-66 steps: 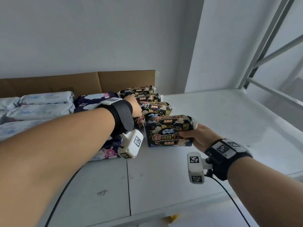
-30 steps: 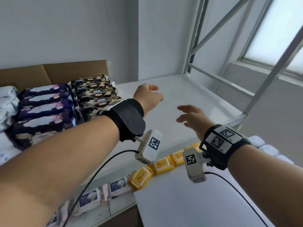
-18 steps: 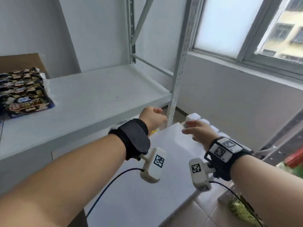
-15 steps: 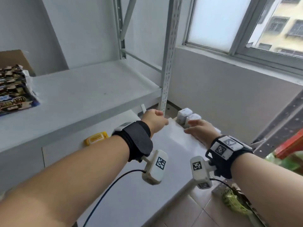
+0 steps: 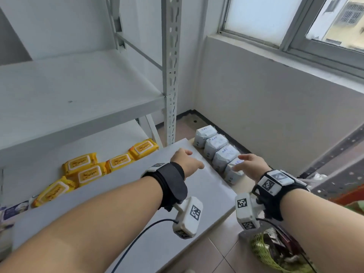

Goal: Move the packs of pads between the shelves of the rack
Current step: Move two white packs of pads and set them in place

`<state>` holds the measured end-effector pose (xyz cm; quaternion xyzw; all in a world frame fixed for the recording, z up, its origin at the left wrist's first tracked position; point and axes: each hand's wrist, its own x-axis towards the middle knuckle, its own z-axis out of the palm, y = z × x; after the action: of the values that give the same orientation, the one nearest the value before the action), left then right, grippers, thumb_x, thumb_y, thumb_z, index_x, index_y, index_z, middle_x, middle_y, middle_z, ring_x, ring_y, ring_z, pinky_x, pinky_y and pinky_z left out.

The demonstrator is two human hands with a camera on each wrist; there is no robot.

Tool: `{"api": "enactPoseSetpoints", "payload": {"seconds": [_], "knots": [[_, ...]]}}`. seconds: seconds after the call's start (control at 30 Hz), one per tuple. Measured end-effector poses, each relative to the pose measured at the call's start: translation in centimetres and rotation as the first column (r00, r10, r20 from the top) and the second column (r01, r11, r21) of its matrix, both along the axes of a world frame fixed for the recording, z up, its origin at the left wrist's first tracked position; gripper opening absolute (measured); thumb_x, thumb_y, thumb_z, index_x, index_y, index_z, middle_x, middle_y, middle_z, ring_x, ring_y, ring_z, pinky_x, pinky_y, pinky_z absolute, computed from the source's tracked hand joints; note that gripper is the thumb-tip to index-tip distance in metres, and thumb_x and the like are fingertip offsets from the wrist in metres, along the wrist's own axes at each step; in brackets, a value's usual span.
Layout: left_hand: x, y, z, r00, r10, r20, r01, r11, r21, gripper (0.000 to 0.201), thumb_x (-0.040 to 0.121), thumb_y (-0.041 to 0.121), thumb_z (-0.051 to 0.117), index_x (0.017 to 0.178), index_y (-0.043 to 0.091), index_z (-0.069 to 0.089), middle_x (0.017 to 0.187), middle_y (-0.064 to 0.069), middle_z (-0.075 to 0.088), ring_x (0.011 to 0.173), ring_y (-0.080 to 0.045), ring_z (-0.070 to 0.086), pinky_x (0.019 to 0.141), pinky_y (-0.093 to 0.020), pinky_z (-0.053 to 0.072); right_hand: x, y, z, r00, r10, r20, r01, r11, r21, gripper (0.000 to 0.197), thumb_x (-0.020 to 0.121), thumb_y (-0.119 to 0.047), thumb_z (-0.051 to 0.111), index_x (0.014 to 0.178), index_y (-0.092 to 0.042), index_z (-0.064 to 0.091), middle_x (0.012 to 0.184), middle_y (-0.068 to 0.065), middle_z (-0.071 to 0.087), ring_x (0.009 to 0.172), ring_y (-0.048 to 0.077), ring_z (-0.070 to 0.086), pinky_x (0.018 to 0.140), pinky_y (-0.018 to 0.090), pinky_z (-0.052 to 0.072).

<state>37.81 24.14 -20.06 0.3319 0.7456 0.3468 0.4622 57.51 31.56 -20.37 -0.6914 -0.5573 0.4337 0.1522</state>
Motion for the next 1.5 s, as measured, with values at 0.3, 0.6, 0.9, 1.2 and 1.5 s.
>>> {"api": "enactPoseSetpoints", "payload": {"seconds": [0.3, 0.6, 0.9, 1.2, 1.5], "knots": [[6.5, 10.0, -6.4, 1.0, 0.0, 0.031, 0.003, 0.994, -0.114, 0.07, 0.073, 0.021, 0.076, 0.135, 0.013, 0.045, 0.134, -0.006, 0.051, 0.117, -0.022, 0.051, 0.09, -0.026, 0.039, 4.8, 10.2, -5.8, 0.986, 0.048, 0.157, -0.036, 0.996, -0.081, 0.071, 0.074, 0.001, 0.071, 0.138, -0.013, 0.042, 0.138, 0.009, 0.049, 0.123, 0.025, 0.049, 0.087, 0.029, 0.041], [11.7, 16.7, -12.2, 0.986, 0.159, -0.052, -0.165, 0.978, -0.129, 0.068, 0.078, 0.017, 0.071, 0.138, 0.014, 0.039, 0.138, -0.01, 0.045, 0.122, -0.024, 0.049, 0.099, -0.027, 0.04, 6.4, 15.0, -11.7, 0.913, 0.336, 0.232, -0.319, 0.941, -0.108, 0.08, 0.077, 0.009, 0.058, 0.144, -0.025, 0.033, 0.143, 0.007, 0.039, 0.125, 0.025, 0.046, 0.078, 0.025, 0.041], [13.0, 19.9, -15.8, 0.97, 0.198, -0.138, -0.216, 0.969, -0.123, 0.079, 0.071, 0.011, 0.075, 0.138, 0.017, 0.034, 0.134, -0.005, 0.046, 0.122, -0.021, 0.048, 0.099, -0.026, 0.04, 6.9, 16.6, -14.2, 0.802, 0.55, 0.232, -0.529, 0.835, -0.149, 0.094, 0.06, 0.003, 0.077, 0.135, -0.027, 0.031, 0.108, -0.004, 0.044, 0.1, 0.02, 0.054, 0.086, 0.034, 0.051], [11.2, 19.5, -17.2, 0.968, 0.065, -0.243, -0.106, 0.982, -0.159, 0.076, 0.057, 0.03, 0.084, 0.124, 0.025, 0.047, 0.118, 0.002, 0.059, 0.099, -0.017, 0.055, 0.09, -0.027, 0.048, 7.5, 18.1, -14.5, 0.7, 0.674, 0.235, -0.645, 0.738, -0.198, 0.072, 0.052, -0.007, 0.086, 0.106, -0.031, 0.045, 0.1, -0.005, 0.056, 0.095, 0.017, 0.056, 0.083, 0.036, 0.051], [8.5, 15.8, -13.8, 0.983, 0.157, -0.1, -0.17, 0.975, -0.14, 0.05, 0.045, 0.042, 0.083, 0.083, 0.032, 0.053, 0.091, 0.011, 0.063, 0.088, -0.014, 0.063, 0.08, -0.035, 0.058, 6.2, 17.8, -9.2, 0.702, 0.71, -0.05, -0.688, 0.658, -0.306, 0.057, 0.054, 0.004, 0.084, 0.093, -0.025, 0.054, 0.09, -0.006, 0.065, 0.085, 0.01, 0.062, 0.064, 0.016, 0.05]]}}
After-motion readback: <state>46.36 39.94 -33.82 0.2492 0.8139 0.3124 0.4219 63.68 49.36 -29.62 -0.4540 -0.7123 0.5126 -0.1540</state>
